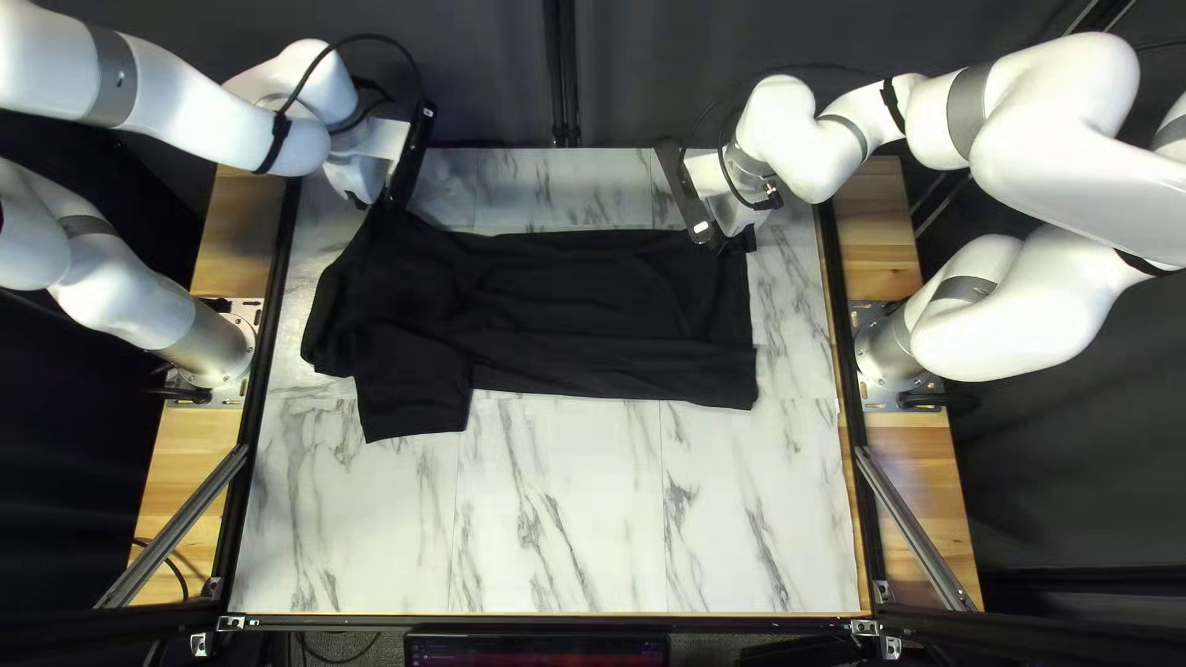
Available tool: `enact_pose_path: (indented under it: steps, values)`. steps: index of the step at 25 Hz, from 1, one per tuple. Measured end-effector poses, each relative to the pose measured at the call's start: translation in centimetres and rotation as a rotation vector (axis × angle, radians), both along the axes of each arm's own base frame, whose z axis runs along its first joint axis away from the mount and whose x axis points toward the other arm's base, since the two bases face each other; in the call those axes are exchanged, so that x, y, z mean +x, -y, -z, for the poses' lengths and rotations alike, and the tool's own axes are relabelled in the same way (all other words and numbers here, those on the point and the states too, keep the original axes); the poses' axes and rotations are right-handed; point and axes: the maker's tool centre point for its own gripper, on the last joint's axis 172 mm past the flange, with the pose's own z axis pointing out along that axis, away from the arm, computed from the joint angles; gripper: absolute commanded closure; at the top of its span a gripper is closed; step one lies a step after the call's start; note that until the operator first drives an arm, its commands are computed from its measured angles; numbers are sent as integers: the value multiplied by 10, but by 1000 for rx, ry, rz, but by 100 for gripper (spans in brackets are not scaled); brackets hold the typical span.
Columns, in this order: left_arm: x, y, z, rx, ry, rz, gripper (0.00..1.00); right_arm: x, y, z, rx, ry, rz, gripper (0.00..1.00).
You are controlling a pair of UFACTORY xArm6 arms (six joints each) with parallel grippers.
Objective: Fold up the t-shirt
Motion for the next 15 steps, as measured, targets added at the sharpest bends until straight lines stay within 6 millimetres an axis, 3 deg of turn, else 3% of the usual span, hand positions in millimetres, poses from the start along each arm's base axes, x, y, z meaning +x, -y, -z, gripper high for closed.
enact_pose_path:
  steps: [7, 15]
  values:
    - [1, 26, -17, 34, 11, 10, 100, -3, 6, 1, -6, -15, 16, 0]
    - [0, 40, -25, 55, 23, 18, 100, -12, 21, 25, 10, -36, 28, 0]
